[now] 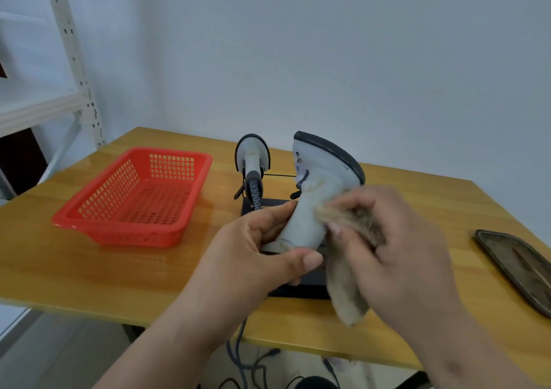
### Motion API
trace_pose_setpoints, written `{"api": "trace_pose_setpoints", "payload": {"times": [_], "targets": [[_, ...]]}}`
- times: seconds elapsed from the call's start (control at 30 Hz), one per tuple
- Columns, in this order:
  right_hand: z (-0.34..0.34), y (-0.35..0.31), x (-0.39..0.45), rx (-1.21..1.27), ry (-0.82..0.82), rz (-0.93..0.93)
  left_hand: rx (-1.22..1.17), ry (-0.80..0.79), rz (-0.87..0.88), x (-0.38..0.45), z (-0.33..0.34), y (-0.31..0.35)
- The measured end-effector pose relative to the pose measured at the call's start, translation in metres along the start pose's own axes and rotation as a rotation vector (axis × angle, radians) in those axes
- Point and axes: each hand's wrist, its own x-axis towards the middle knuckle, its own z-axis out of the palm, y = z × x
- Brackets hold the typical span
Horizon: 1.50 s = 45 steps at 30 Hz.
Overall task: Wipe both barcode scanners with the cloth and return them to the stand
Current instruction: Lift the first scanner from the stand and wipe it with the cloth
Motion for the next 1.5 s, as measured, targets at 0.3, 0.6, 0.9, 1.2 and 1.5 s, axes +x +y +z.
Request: {"api": "trace_pose_setpoints", "payload": {"times": [0.3,0.6,0.9,1.2,1.5], "targets": [[-0.002,0.0,-0.001,-0.035,-0.074,0.009,0.248,0.081,0.036,-0.001,0.01,0.002],[-0.006,0.003,-0.003,-0.052,-0.043,-0.025,0.308,0.13,0.078,-0.001,0.013,0.0],[0.002,0.012,-0.006,-0.066,0.058,-0.042,0.328,0.149,0.08,0.001,0.016,-0.004],[0.002,0.013,-0.003,-0.115,0.001,-0.097,0.436,0.169,0.108,-0.001,0.018,-0.003],[-0.002,0.014,-0.002,-0.133,-0.025,-0.1,0.523,0.169,0.14,-0.003,0.019,0.0]]}}
